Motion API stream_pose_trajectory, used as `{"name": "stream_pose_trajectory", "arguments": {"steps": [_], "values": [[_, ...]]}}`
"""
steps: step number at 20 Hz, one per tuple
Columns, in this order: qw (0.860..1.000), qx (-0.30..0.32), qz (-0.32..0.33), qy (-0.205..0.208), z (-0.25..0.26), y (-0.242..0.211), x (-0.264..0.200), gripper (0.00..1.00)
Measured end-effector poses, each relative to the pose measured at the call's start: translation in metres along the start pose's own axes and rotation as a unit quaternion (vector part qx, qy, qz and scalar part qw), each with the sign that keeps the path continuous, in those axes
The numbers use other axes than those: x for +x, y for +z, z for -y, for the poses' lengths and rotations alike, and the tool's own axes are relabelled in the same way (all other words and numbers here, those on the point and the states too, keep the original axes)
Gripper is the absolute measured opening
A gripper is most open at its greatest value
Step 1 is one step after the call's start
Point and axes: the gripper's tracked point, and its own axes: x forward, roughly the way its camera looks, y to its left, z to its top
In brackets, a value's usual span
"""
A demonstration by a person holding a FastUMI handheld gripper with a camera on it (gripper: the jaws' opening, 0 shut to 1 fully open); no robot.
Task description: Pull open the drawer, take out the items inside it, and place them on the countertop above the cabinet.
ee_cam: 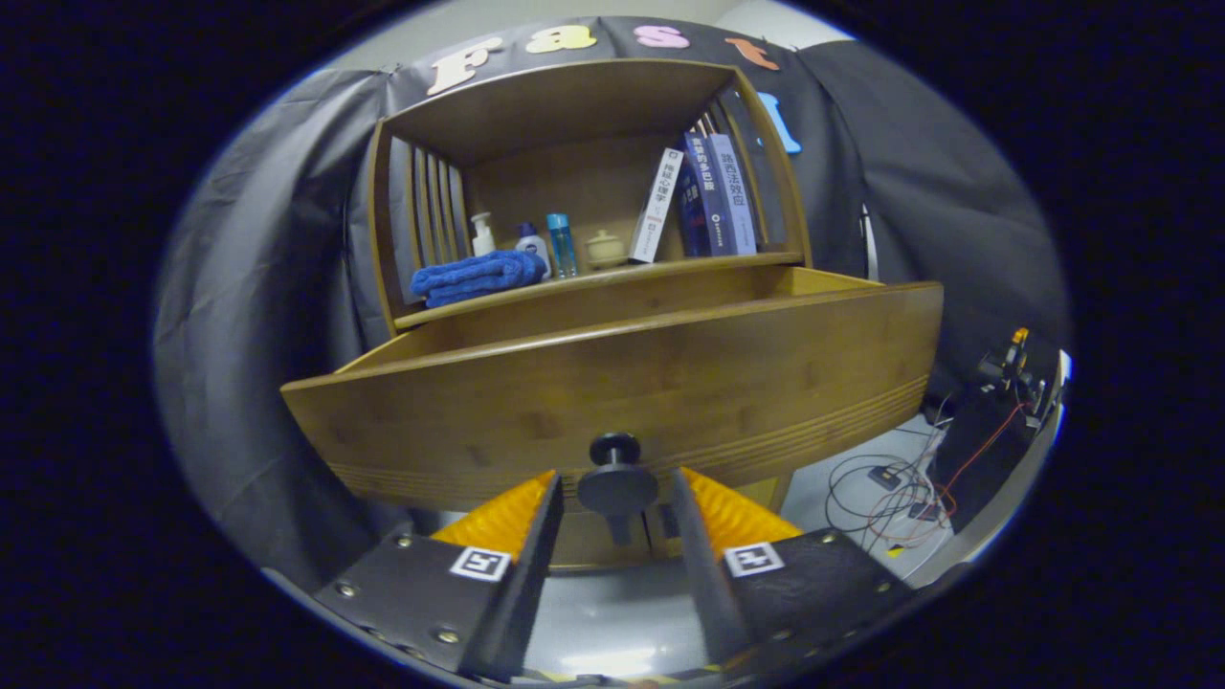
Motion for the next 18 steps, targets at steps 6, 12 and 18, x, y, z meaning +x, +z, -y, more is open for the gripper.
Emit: {"name": "stream_pose_trajectory", "arguments": {"steps": [6, 12, 18], "values": [[0.999, 0.006, 0.046, 0.025, -0.013, 0.031, -0.008, 0.86], [0.994, -0.014, 0.096, 0.05, -0.034, 0.085, -0.016, 0.87], [0.995, 0.006, 0.101, 0.022, -0.023, 0.133, 0.003, 0.86]]}}
